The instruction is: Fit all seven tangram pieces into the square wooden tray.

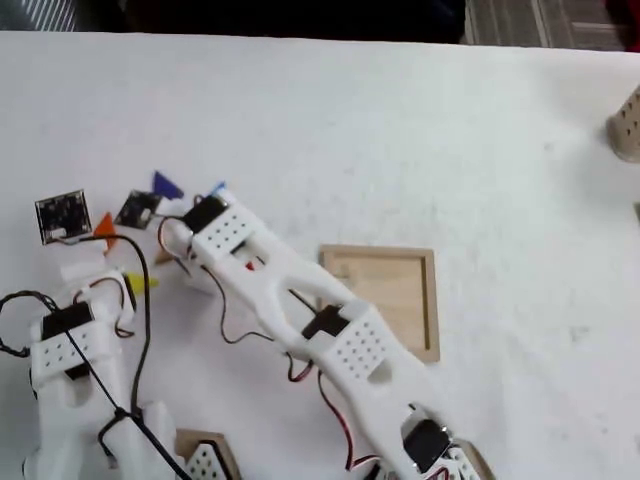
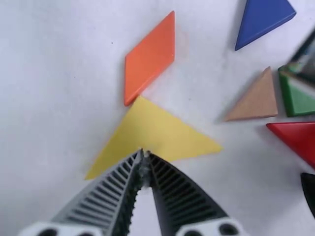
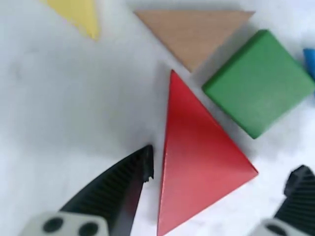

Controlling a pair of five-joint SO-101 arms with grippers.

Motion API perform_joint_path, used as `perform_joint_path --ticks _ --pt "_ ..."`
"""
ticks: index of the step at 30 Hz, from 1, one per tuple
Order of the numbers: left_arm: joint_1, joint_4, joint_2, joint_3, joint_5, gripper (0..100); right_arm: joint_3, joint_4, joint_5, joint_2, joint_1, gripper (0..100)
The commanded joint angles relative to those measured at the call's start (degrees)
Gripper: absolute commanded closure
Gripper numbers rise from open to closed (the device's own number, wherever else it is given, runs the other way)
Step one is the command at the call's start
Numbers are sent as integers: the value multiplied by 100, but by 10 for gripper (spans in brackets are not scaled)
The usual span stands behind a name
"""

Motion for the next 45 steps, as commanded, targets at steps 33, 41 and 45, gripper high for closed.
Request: perform_joint_path --ticks 33,41,45 --pt "-48 -70 -163 -35 -44 976 -105 787 958 -4 -154 776" --pt "-48 -70 -163 -35 -44 976 -53 901 949 -4 -136 779" --pt "-48 -70 -163 -35 -44 976 -53 927 844 -4 -119 779"
